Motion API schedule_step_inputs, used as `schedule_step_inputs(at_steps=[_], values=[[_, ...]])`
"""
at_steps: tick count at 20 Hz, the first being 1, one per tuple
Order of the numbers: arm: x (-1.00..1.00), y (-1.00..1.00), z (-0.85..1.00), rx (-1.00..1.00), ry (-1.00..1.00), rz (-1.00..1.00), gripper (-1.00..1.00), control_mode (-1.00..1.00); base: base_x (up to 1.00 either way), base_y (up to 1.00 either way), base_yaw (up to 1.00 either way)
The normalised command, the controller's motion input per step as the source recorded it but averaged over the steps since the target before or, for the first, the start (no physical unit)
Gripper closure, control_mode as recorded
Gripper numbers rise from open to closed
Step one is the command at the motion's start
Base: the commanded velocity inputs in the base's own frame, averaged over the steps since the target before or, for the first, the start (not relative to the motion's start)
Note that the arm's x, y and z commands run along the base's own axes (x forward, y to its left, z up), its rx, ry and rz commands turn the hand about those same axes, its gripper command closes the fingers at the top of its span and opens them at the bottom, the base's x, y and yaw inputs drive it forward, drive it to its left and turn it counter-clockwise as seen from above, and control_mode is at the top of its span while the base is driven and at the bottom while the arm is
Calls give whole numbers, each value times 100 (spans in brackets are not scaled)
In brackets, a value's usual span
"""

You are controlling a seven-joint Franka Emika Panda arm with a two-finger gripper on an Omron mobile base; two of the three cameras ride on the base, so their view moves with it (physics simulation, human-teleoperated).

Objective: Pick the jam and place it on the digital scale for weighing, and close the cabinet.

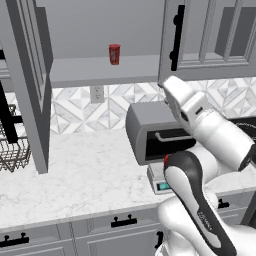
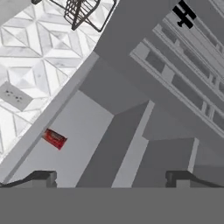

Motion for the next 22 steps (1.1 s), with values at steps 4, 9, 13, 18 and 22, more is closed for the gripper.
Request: schedule_step_inputs(at_steps=[4, 9, 13, 18, 22], values=[[0, 73, -28, -5, -11, 0, -100, -100, 0, 0, 0], [0, 58, -3, 0, -12, 0, -100, -100, 0, 0, 0], [0, 36, -17, 0, -8, 0, -100, -100, 0, 0, 0], [-2, 20, -39, 0, -8, 0, -100, -100, 0, 0, 0], [-6, 17, -32, 0, -9, 0, -100, -100, 0, 0, 0]])
